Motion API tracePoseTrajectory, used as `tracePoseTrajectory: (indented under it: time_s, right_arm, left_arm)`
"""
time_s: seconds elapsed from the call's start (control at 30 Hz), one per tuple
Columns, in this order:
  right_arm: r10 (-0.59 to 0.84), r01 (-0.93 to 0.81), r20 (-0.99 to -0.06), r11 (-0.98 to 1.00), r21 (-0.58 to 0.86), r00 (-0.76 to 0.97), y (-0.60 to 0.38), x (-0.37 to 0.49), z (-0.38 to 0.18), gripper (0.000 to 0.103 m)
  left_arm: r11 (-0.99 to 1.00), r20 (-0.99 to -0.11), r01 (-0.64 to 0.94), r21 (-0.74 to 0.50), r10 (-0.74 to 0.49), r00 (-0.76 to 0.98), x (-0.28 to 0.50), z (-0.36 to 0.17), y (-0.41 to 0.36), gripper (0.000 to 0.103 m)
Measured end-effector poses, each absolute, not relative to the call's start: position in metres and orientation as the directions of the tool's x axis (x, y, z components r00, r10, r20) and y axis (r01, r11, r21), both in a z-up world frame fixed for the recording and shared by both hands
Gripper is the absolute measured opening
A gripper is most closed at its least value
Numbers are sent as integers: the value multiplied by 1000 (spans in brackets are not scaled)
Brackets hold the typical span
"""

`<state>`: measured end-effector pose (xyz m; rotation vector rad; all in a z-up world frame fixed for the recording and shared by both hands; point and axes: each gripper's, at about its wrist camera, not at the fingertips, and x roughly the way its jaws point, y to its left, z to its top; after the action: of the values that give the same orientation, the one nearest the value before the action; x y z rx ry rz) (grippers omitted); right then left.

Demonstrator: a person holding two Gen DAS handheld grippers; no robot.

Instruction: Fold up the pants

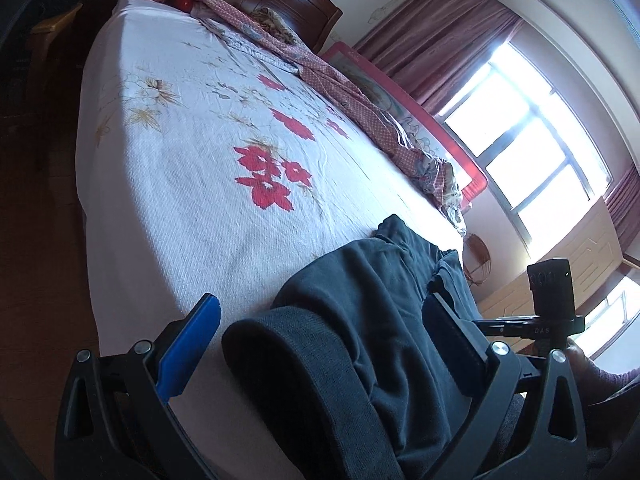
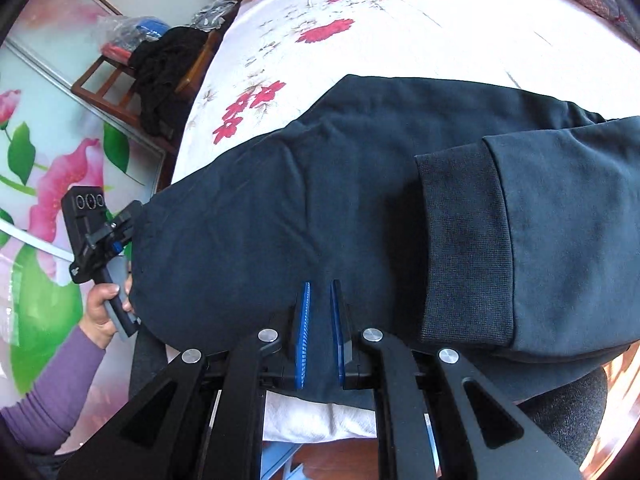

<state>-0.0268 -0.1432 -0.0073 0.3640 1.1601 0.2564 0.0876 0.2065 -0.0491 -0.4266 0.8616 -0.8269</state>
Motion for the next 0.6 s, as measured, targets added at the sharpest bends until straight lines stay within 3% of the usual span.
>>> tracePoseTrajectory:
  time_s: [0.07, 0.17, 0.2, 0.23, 0.33, 0.53, 0.57, 0.6]
  right_arm:
    - [382, -17, -839, 913, 408, 386, -141, -26, -3, 9]
    - [398, -30, -832, 907, 420, 386, -134, -25, 0, 9]
    - [406, -37, -829, 904, 426, 384, -131, -25, 0, 9]
    - [414, -45, -826, 901, 431, 383, -129, -26, 1, 9]
    - [423, -64, -819, 899, 433, 387, -122, -28, 2, 9]
    - [290, -194, -784, 957, 218, 549, -73, -61, 30, 11]
    - [308, -250, -760, 948, 197, 572, -57, -68, 36, 21]
    - [326, -299, -733, 938, 174, 597, -41, -76, 40, 58]
  left_arm:
    - [616, -500, 475, -628, -788, 360, 83, -50, 203, 99]
    - [658, -551, 443, -609, -753, 360, 80, -48, 204, 84]
    - [669, -566, 423, -611, -743, 356, 80, -48, 205, 76]
    - [692, -595, 398, -602, -721, 354, 81, -47, 207, 61]
    - [729, -658, 359, -583, -682, 318, 81, -47, 207, 42]
    - [763, -705, 197, -616, -645, 294, 84, -20, 202, 29]
    - [769, -712, 185, -612, -637, 295, 83, -11, 199, 29]
    - [778, -722, 182, -601, -626, 295, 82, -1, 194, 29]
